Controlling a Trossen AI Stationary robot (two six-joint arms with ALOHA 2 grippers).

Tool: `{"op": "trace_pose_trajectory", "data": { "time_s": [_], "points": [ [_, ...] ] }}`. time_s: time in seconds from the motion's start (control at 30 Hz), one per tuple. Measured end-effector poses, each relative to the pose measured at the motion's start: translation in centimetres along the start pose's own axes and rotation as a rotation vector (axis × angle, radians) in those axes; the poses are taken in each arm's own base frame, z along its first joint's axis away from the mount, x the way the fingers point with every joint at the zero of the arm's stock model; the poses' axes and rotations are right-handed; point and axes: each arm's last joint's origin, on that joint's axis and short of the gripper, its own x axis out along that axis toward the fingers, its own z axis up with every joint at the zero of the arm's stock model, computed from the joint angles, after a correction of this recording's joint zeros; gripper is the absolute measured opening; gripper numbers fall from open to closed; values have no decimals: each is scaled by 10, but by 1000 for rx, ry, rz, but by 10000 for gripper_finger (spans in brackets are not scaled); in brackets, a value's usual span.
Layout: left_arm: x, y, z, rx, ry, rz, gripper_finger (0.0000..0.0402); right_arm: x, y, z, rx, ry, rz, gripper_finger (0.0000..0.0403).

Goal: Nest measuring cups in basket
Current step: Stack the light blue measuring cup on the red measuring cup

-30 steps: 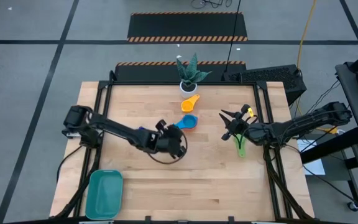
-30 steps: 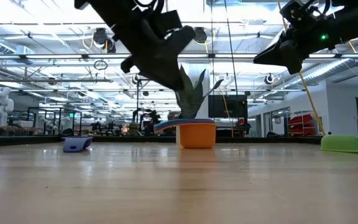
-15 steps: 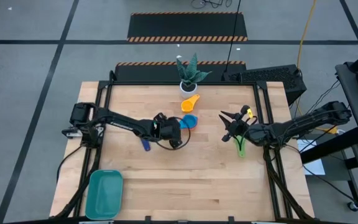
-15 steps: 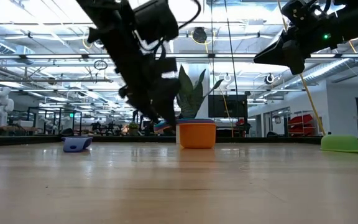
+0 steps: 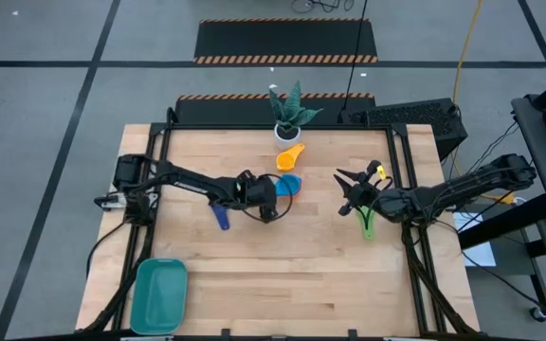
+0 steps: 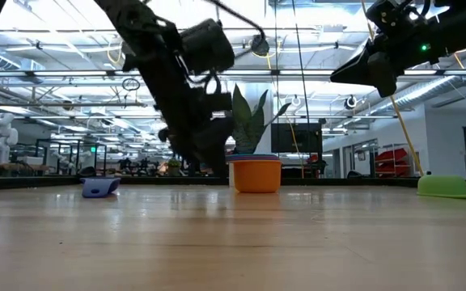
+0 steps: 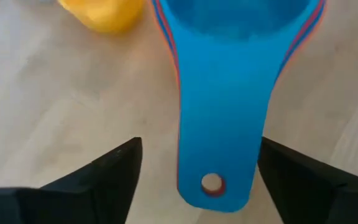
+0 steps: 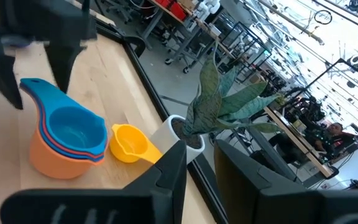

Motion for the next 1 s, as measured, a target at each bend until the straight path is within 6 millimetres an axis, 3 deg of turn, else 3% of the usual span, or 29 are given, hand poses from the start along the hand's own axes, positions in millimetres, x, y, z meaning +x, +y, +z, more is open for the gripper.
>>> {"op": "trace_pose_trajectory", "data": {
  "time_s": [0.2, 0.43, 0.53, 0.67, 1.0],
  "points": [
    [10, 2, -1, 12, 35, -68, 246, -2, 2, 2, -9, -16, 12, 73],
    [1, -11, 0, 1, -12, -109, 163, -3, 2, 2, -19, -20, 16, 73],
    [-1, -15, -2, -27, -7, -118, 147, -3, 2, 2, -19, -20, 16, 73],
    [-3, -20, -4, -53, -10, -116, 157, -3, 2, 2, -18, -21, 16, 73],
    [-9, -31, -11, -21, -30, -62, 244, -3, 2, 2, -8, -19, 19, 73]
  ]
}}
